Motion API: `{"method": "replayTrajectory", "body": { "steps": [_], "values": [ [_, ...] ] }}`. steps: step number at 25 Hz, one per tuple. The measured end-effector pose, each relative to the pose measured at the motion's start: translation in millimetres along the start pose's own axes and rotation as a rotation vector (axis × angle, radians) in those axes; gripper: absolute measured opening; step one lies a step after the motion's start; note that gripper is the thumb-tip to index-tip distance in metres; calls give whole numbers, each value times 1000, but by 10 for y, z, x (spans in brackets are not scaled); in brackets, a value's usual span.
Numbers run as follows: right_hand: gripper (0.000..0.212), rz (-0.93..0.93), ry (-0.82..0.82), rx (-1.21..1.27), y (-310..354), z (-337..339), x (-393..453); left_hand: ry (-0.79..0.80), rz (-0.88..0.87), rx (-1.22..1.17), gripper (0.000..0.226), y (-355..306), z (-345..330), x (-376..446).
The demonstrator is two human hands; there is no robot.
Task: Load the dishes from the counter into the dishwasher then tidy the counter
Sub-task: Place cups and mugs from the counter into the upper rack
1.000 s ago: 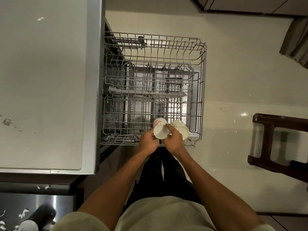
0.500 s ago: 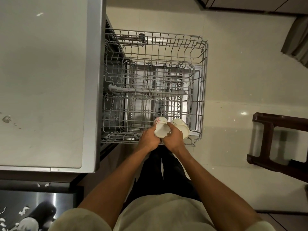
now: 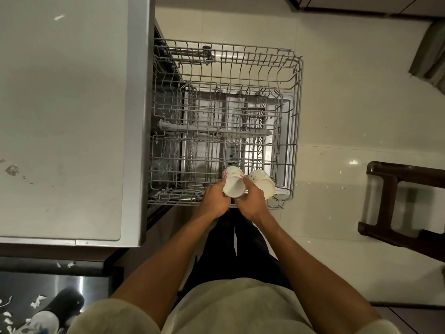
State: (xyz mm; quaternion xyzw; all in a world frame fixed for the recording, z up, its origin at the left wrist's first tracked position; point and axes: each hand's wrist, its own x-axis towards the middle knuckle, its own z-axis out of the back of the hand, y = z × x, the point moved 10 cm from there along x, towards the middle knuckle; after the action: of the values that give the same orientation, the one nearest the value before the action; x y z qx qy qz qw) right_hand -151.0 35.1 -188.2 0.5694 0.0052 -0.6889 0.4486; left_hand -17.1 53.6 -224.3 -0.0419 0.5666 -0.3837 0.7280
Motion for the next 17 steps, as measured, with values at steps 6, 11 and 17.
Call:
{"method": "replayTrajectory", "body": {
  "steps": [6,11,17],
  "values": [
    [79,6,66,-66,-59,-84,96,37,6,82,71,70,-26,13],
    [64,55,68,-98,16,-89,20,3,-110,187,79,-100,-28,-26],
    [65,138,106,-211,64,-100,89,19,-146,331,77,-177,-27,-31]
  ]
}}
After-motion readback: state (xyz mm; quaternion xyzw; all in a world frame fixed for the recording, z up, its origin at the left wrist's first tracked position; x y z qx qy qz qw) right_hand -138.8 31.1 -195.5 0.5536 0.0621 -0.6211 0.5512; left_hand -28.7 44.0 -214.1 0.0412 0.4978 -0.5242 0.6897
